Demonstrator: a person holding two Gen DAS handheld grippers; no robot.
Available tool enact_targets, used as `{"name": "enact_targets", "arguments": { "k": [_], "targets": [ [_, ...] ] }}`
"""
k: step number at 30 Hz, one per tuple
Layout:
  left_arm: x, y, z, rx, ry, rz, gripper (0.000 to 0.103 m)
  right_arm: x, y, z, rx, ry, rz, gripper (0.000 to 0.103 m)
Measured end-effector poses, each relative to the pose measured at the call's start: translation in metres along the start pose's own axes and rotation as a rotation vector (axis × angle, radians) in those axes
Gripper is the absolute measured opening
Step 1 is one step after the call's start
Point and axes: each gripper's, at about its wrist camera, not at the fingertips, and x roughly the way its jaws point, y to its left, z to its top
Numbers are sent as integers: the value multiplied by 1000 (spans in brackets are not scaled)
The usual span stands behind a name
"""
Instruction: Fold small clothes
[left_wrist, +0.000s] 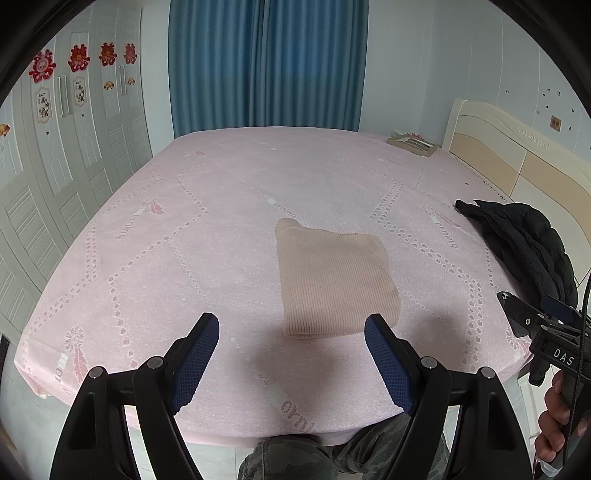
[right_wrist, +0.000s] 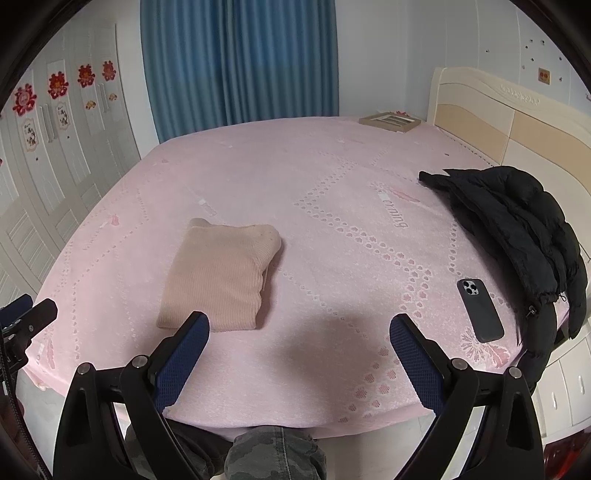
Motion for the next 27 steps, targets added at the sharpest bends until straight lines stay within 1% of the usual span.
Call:
{"name": "enact_targets", "arguments": {
  "k": [27],
  "targets": [
    [-10,1,-1,-4,-14,-2,80,-10,6,3,-4,-18,5,97]
  ]
}}
